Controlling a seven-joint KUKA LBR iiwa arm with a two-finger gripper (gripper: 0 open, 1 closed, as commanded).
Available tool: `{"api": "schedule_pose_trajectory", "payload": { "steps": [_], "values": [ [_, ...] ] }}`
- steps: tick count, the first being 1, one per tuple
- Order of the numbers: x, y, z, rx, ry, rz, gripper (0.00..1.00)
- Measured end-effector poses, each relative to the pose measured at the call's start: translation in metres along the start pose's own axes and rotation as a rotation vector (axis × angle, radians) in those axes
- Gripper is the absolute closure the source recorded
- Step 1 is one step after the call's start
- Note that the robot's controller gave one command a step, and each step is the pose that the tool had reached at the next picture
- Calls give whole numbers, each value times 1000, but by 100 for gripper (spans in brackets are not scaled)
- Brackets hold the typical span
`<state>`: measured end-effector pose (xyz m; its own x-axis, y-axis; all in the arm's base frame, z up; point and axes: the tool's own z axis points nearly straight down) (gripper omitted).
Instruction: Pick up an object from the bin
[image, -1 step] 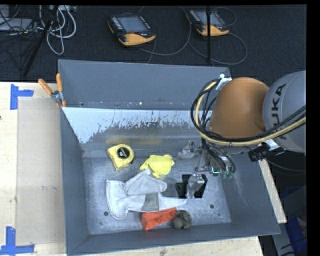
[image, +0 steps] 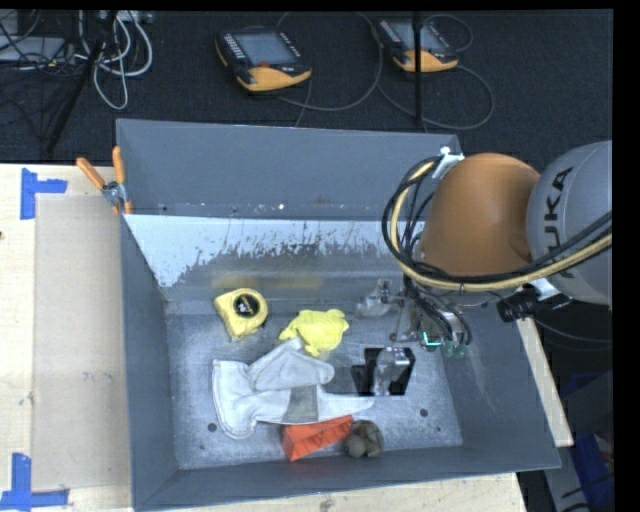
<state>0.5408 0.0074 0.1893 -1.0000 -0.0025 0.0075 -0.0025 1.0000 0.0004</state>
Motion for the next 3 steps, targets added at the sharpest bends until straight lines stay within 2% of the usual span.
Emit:
{"api": "schedule_pose_trajectory", "payload": {
  "steps": [1,2,3],
  "values": [
    [3,-12,38,-1,-15,20,0],
    [-15,-15,102,-4,21,-200,100],
    [-16,-15,102,-4,20,-199,100]
  ]
}}
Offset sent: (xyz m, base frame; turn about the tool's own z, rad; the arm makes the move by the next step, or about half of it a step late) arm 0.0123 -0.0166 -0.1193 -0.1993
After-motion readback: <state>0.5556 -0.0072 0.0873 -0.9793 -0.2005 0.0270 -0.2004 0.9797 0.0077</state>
